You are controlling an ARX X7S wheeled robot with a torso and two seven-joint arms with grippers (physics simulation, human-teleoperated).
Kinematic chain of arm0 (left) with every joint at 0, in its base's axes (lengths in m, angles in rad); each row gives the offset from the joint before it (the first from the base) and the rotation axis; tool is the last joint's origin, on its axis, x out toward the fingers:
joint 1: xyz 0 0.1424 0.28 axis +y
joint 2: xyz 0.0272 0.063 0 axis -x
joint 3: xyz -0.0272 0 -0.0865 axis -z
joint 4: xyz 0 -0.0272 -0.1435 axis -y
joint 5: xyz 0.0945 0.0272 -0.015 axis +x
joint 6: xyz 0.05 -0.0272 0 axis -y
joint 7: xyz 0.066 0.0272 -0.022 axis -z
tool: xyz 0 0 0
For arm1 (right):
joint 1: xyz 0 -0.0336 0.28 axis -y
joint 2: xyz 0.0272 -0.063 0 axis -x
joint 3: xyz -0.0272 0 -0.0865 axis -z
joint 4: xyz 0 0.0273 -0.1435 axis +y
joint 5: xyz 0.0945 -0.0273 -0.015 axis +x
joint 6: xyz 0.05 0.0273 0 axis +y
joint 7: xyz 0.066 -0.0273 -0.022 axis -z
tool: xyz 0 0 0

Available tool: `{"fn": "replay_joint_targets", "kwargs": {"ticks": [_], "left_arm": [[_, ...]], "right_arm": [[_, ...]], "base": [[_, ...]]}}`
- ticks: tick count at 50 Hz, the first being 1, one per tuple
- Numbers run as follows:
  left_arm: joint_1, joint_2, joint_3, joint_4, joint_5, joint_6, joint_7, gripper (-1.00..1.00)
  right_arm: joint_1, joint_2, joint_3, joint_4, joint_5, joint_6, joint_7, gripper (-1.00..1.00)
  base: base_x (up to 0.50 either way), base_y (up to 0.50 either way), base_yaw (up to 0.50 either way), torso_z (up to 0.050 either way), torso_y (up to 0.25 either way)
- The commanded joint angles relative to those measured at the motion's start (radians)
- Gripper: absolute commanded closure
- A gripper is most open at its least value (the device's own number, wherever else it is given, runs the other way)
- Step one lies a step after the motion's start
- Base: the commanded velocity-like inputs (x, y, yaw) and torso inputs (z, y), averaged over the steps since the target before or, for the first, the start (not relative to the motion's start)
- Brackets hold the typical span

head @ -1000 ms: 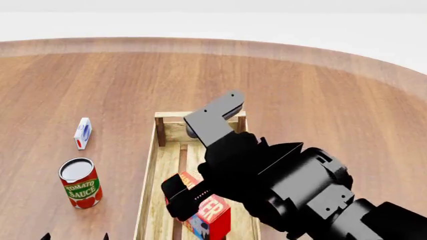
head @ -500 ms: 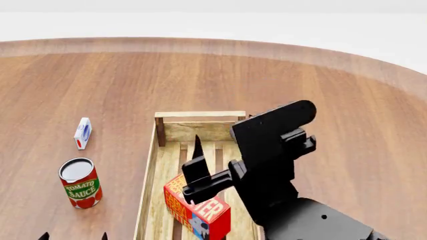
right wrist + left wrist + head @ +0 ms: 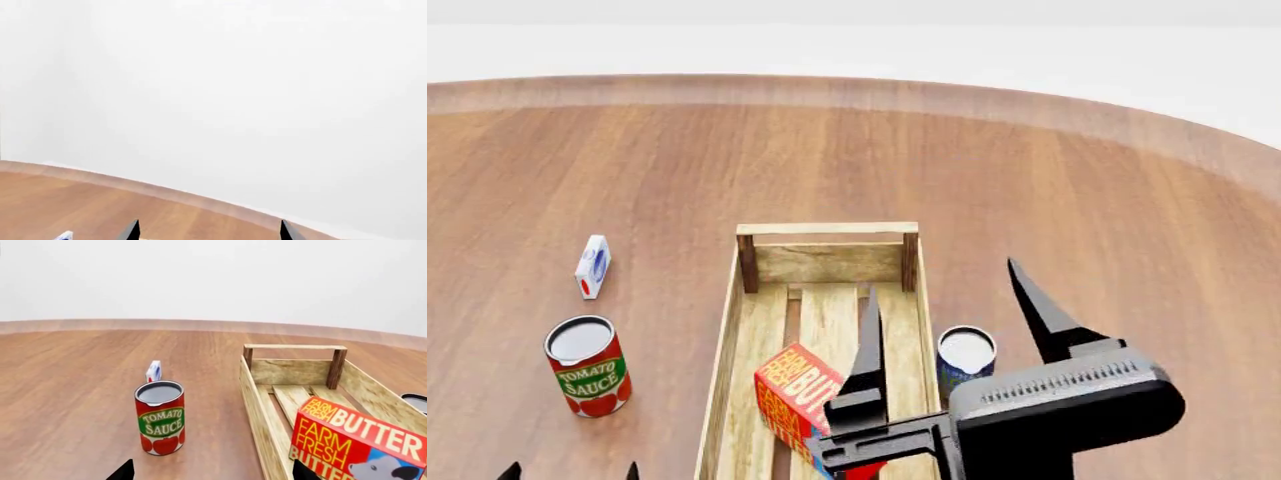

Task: Pick up the butter and put it in the tray.

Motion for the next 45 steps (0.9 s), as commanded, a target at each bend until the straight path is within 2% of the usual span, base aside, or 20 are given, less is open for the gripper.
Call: {"fn": "replay_joint_targets", "kwargs": {"ticks": [1,14,45], "left_arm": [[-0.002,-0.003,0.002,0.002,0.001,0.003,-0.004,-1.0],[-0.005,-0.005,0.006,0.004,0.0,0.0,-0.007,-1.0],[0.002,-0.015,0.006,0.021,-0.001,0.016,-0.019,-1.0]], "right_arm": [[-0.094,0.036,-0.011,-0.104,-0.229,-0.048,0.16,-1.0],[-0.155,0.031,-0.016,-0.056,-0.273,-0.122,0.183,-1.0],[-0.162,0.014,-0.023,-0.039,-0.276,-0.1,0.171,-1.0]], "base": [[0.0,0.0,0.0,0.0,0.0],[0.0,0.0,0.0,0.0,0.0],[0.0,0.0,0.0,0.0,0.0]]}}
